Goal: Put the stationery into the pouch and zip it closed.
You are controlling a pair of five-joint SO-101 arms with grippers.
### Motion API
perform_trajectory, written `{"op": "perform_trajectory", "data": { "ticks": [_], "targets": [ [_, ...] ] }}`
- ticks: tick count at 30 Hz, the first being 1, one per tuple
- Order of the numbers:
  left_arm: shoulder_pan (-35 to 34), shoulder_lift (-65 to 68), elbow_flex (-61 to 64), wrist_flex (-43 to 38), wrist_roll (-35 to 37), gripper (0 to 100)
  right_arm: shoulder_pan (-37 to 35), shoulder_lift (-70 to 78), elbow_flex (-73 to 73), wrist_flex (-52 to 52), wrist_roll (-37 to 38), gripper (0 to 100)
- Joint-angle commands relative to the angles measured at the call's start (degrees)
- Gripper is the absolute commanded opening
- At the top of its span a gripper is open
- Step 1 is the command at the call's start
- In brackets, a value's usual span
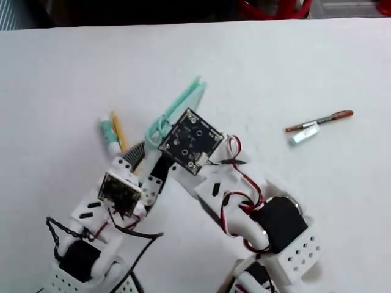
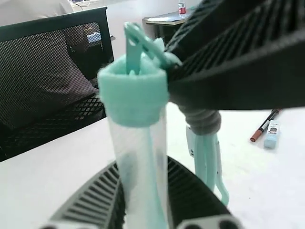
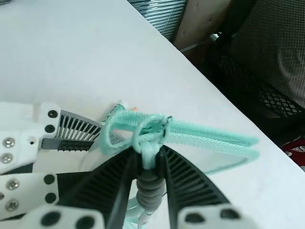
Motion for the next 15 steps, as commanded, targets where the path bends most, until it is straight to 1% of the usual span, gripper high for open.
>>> {"op": "perform_trajectory", "data": {
  "ticks": [1, 10, 15],
  "targets": [
    [1.89, 0.22, 0.44, 0.7, -0.44, 2, 3.03, -1.98, -1.67, -2.68, 0.62, 1.9],
    [1.8, 0.22, 0.44, 4.75, -0.79, 2, 18.15, 1.45, -1.76, -12.53, 0.18, 1.9],
    [1.45, 0.22, 0.44, 4.75, -0.79, 2, 23.16, 3.65, -1.76, -15.87, 0.62, 1.9]
  ]
}}
